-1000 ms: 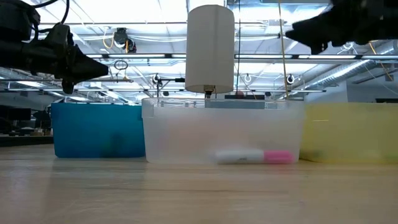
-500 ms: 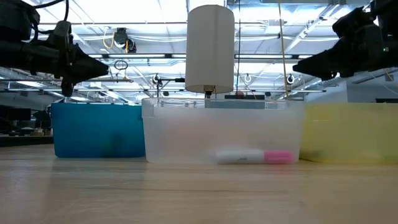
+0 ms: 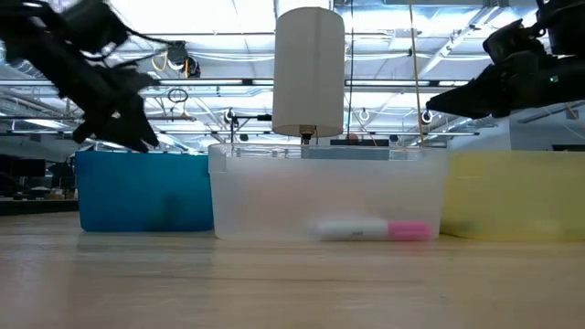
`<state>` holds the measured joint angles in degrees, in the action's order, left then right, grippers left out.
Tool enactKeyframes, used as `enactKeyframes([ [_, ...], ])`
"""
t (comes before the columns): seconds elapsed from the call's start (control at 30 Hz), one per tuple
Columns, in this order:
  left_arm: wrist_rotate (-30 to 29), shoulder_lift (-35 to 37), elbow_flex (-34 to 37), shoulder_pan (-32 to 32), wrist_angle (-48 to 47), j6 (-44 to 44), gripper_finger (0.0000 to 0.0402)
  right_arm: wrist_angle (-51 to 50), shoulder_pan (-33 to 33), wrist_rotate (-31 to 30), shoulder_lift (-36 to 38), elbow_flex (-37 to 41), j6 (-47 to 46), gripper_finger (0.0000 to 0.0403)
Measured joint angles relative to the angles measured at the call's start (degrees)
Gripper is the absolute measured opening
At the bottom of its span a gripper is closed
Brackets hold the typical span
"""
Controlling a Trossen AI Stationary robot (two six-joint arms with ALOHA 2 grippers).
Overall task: Pick & Place Markers
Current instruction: Put the left yellow pen into the orange bin
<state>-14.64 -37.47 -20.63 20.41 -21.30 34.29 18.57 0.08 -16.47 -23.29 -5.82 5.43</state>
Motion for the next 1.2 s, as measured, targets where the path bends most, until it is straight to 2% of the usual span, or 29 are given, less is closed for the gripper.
enactKeyframes([
  [0.1, -0.82, -9.36, -3.19, 1.38, -0.06, -2.46, 0.019, 0.02, -1.45, 0.04, 0.0, 0.0, -0.02, 0.0155],
  [0.2, -0.93, -17.99, -6.16, 4.1, 0.03, -2.24, 0.0211, -0.01, -2.27, 0.19, -0.02, 0.0, -0.17, 0.0155],
  [0.47, -0.54, -34.62, -12.71, 13.66, -3.34, -3.7, 0.0209, -0.64, -2.41, 0.22, -0.13, 0.02, -0.23, 0.0155],
  [0.67, 2.55, -40.28, -14.75, 18.38, -5.57, -5.49, 0.019, -1.29, -2.41, 0.24, -0.13, 0.02, -1.19, 0.0155],
  [0.83, 2.69, -44.17, -14.75, 21.16, -9.13, -5.01, 0.0177, -1.31, -2.39, 0.26, -0.15, 0.02, -1.57, 0.0155],
  [1.07, 4.13, -47.65, -15.16, 22.29, -9.73, -5.87, 0.0158, -1.33, -2.37, 0.28, -0.16, 0.02, -1.57, 0.0155],
  [1.2, 5.12, -47.69, -15.1, 22.18, -9.21, -7.22, 0.0125, -1.31, -2.37, 0.28, -0.27, 0.02, -1.57, 0.0155],
])
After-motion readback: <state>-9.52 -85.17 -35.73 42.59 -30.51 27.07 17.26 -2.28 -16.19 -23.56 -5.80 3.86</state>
